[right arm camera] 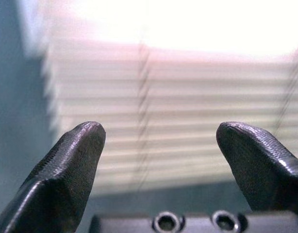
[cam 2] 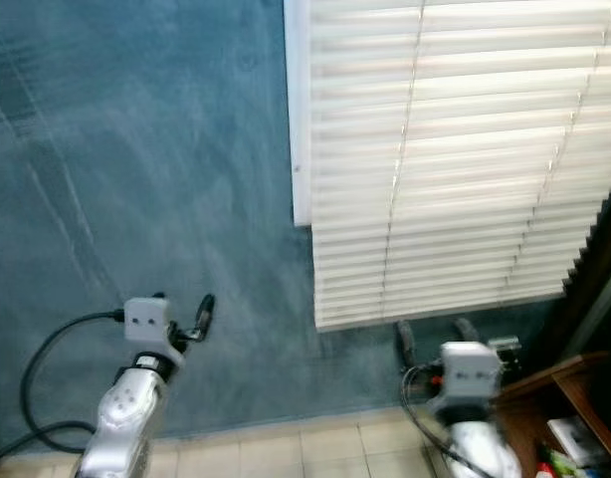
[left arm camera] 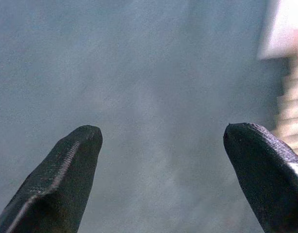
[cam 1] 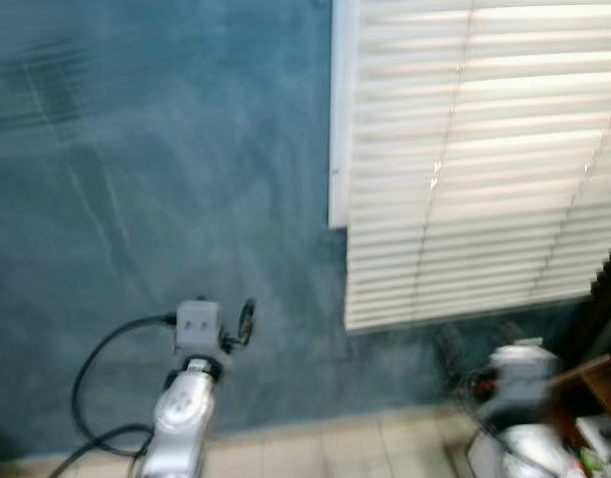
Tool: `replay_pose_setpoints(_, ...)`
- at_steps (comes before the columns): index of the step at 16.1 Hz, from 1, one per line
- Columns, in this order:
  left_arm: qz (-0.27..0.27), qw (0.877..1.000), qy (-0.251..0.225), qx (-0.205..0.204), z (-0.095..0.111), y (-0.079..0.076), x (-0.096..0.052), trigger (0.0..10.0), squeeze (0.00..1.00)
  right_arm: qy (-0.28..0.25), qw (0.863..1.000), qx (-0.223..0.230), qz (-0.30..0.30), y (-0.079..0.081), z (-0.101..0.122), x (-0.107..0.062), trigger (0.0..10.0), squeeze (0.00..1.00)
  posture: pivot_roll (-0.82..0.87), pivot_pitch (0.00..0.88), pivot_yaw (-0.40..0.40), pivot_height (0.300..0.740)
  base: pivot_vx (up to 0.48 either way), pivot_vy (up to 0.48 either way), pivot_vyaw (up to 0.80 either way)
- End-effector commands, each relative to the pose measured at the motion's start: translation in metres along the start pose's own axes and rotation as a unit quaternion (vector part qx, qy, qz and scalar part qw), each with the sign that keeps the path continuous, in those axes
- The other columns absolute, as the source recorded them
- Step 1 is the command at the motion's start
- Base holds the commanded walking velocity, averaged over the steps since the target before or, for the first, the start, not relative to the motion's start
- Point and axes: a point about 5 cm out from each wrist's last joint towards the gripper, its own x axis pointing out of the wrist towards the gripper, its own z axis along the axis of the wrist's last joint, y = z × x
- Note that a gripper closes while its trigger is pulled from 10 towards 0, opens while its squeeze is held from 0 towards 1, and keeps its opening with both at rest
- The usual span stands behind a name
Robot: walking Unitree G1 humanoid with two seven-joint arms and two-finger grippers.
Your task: Clean up the room
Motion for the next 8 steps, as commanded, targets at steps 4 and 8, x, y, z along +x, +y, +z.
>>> replay_pose_setpoints(4,0.007,0.999,0.016,0.035,0.006,0.019,-0.008,10.0,0.00,0.009,1.000,0.028,-0.001,0.013,0.004,-0.013,10.0,0.00,-0.12,0.000,0.012,0.740,0.000,0.000,0.00)
replay_pose_setpoints(8,0.027,0.999,0.006,0.033,0.014,0.020,-0.015,10.0,0.00,0.037,0.997,0.061,0.006,0.018,0.001,-0.016,10.0,0.00,-0.13,0.000,0.017,0.740,0.000,0.000,0.00)
